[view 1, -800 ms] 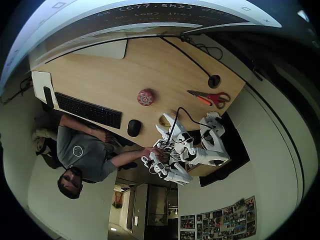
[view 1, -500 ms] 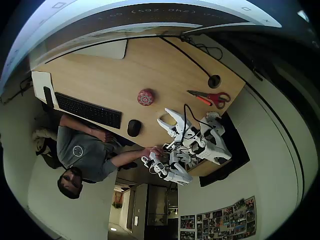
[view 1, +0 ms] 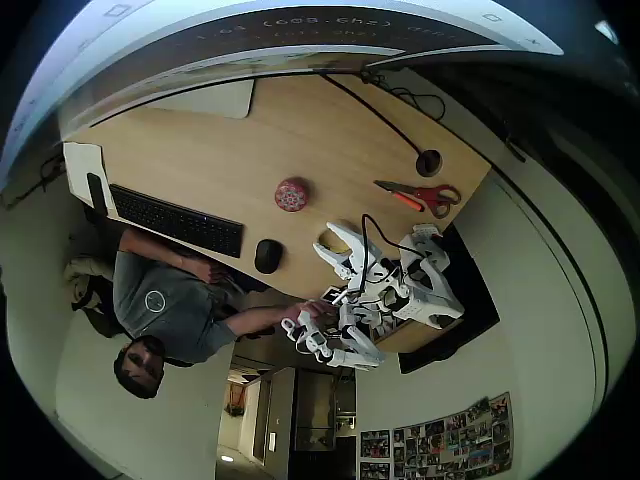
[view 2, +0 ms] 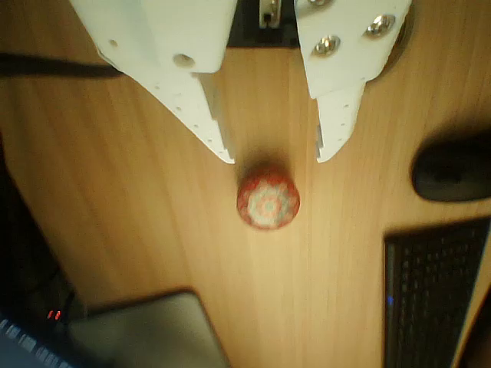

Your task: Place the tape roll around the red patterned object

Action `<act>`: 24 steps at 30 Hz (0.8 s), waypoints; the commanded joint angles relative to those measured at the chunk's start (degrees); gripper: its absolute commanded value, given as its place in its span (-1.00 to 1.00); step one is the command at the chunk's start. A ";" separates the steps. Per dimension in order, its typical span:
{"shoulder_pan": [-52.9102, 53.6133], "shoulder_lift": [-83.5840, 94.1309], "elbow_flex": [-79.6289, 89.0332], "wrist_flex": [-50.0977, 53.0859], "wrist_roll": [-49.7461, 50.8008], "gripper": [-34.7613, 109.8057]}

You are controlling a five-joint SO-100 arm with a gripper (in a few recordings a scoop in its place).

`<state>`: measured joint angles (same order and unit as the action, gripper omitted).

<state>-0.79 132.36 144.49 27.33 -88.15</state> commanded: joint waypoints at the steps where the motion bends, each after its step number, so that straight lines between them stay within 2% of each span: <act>1: -3.43 1.41 -4.75 8.61 1.76 -0.13; 5: -10.02 4.39 -12.74 20.13 5.54 -0.09; 9: -16.44 4.48 -14.68 22.41 8.44 -0.08; 14: -20.74 -0.53 -13.01 15.64 9.14 -0.08; 24: -24.52 -17.14 -12.30 -4.31 8.61 -0.09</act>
<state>-23.38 117.33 133.15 26.54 -77.96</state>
